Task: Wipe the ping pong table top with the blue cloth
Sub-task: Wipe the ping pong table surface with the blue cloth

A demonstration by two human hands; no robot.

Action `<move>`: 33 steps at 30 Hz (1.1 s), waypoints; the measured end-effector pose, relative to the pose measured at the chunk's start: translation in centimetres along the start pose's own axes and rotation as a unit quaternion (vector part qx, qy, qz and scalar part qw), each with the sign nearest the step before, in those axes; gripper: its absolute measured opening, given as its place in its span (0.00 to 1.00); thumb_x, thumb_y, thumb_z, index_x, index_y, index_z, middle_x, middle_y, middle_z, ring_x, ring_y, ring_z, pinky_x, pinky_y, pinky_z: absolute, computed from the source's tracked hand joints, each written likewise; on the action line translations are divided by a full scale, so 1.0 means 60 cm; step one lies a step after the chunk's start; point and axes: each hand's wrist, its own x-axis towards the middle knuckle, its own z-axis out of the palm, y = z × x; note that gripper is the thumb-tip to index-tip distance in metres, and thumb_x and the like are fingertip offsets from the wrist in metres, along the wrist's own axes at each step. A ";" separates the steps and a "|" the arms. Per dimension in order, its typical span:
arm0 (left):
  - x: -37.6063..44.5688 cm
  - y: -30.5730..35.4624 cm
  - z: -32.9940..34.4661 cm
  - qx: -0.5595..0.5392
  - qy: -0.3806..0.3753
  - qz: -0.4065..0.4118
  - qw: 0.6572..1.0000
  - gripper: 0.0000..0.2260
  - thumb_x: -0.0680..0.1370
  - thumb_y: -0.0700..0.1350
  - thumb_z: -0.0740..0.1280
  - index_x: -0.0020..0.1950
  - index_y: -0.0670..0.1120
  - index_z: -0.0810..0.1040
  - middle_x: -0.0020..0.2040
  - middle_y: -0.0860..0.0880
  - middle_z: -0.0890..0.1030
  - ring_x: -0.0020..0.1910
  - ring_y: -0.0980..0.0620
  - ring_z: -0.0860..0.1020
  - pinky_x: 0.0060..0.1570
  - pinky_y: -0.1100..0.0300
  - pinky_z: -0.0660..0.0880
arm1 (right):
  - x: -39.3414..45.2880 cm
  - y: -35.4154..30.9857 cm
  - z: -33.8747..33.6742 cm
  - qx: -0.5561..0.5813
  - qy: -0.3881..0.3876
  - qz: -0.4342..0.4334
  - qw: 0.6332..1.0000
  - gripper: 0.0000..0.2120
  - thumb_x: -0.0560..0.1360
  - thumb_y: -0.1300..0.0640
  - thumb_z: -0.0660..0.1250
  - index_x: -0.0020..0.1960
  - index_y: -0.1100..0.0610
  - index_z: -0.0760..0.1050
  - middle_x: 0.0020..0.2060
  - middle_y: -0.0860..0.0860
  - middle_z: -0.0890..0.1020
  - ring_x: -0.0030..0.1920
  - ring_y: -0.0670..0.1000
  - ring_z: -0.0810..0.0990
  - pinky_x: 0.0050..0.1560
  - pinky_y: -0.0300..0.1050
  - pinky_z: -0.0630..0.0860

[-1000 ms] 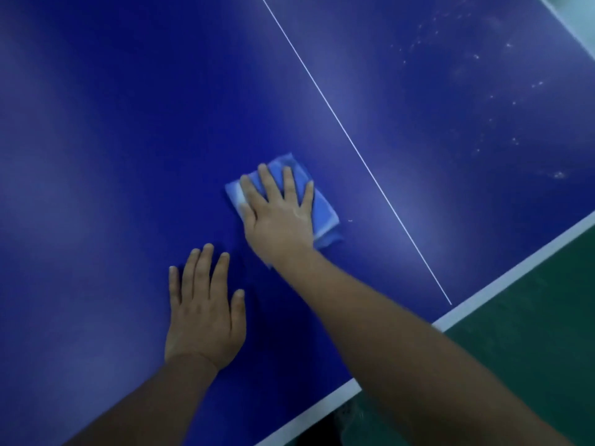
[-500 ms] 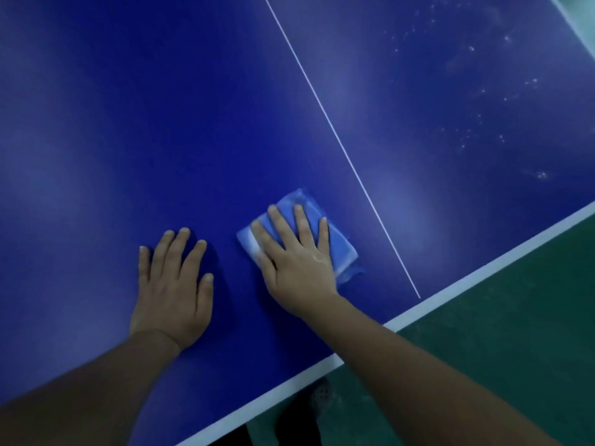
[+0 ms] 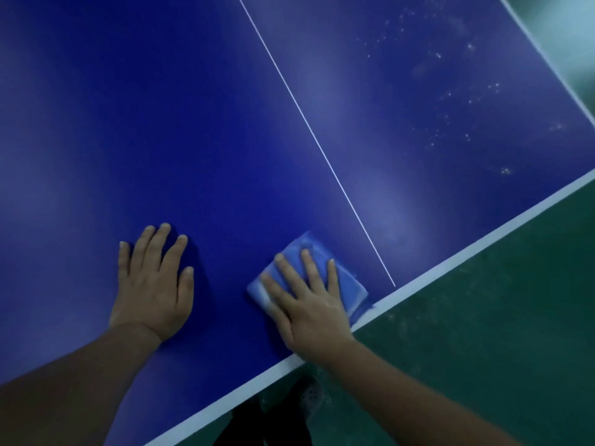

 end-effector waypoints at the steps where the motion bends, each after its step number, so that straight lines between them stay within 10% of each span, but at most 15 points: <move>1: 0.002 0.000 0.000 0.003 -0.002 -0.001 1.000 0.28 0.80 0.53 0.49 0.73 0.40 0.69 0.77 0.40 0.62 0.79 0.42 0.54 0.77 0.40 0.43 | -0.010 0.021 -0.002 -0.005 -0.011 -0.052 0.999 0.25 0.84 0.39 0.48 0.80 0.39 0.54 0.80 0.47 0.56 0.80 0.61 0.50 0.75 0.70 0.43; 5: 0.000 -0.001 0.000 0.010 -0.006 -0.006 1.000 0.28 0.80 0.54 0.49 0.75 0.41 0.67 0.78 0.41 0.61 0.79 0.43 0.52 0.77 0.41 0.42 | 0.013 0.192 -0.045 -0.006 0.002 0.131 0.991 0.26 0.81 0.41 0.48 0.78 0.44 0.63 0.79 0.49 0.61 0.79 0.61 0.55 0.75 0.71 0.49; 10: -0.003 0.005 -0.002 0.032 0.000 -0.006 0.999 0.28 0.80 0.55 0.47 0.76 0.42 0.66 0.78 0.42 0.60 0.79 0.43 0.52 0.77 0.40 0.43 | 0.065 0.241 -0.076 0.101 0.037 0.475 0.873 0.27 0.82 0.39 0.42 0.80 0.41 0.50 0.82 0.47 0.48 0.80 0.60 0.44 0.74 0.72 0.41; 14: -0.002 0.006 -0.004 0.043 0.000 -0.008 0.999 0.30 0.79 0.55 0.48 0.75 0.41 0.66 0.78 0.41 0.61 0.78 0.42 0.54 0.76 0.39 0.46 | 0.038 0.020 -0.020 0.031 0.015 0.136 0.990 0.26 0.83 0.45 0.46 0.80 0.45 0.56 0.81 0.51 0.55 0.79 0.65 0.50 0.74 0.73 0.40; 17: -0.003 0.012 -0.005 0.059 -0.010 -0.007 0.998 0.32 0.80 0.58 0.47 0.76 0.40 0.66 0.78 0.40 0.62 0.78 0.40 0.56 0.74 0.37 0.48 | -0.023 0.033 -0.014 0.014 -0.018 -0.046 0.999 0.23 0.83 0.40 0.48 0.78 0.40 0.59 0.79 0.47 0.61 0.80 0.61 0.54 0.75 0.69 0.43; 23: -0.012 0.049 -0.007 0.098 -0.002 -0.047 0.994 0.33 0.80 0.60 0.46 0.76 0.39 0.65 0.78 0.39 0.61 0.78 0.39 0.56 0.75 0.40 0.45 | -0.007 0.384 -0.087 0.034 -0.027 0.309 0.950 0.27 0.82 0.38 0.40 0.80 0.38 0.47 0.81 0.44 0.47 0.81 0.56 0.42 0.76 0.69 0.41; 26: -0.015 0.138 0.010 0.053 0.023 -0.083 0.995 0.32 0.80 0.58 0.47 0.75 0.39 0.65 0.78 0.39 0.62 0.78 0.40 0.56 0.76 0.39 0.46 | 0.044 0.389 -0.089 0.078 -0.002 0.413 0.907 0.29 0.80 0.39 0.38 0.80 0.40 0.48 0.81 0.47 0.47 0.80 0.60 0.43 0.74 0.73 0.42; 31: 0.019 0.325 0.059 -0.023 0.050 -0.194 0.979 0.31 0.79 0.57 0.47 0.78 0.41 0.62 0.80 0.42 0.58 0.80 0.44 0.52 0.78 0.43 0.43 | 0.021 0.255 -0.043 0.001 -0.019 -0.117 0.993 0.23 0.83 0.42 0.50 0.78 0.42 0.59 0.79 0.49 0.61 0.79 0.63 0.56 0.74 0.73 0.45; 33: 0.039 0.369 0.075 -0.026 0.057 -0.205 0.977 0.31 0.80 0.58 0.47 0.78 0.41 0.61 0.80 0.43 0.58 0.80 0.44 0.51 0.78 0.43 0.42 | 0.038 0.343 -0.061 0.009 -0.025 -0.135 0.991 0.24 0.83 0.40 0.47 0.78 0.41 0.60 0.79 0.47 0.61 0.79 0.61 0.55 0.75 0.72 0.48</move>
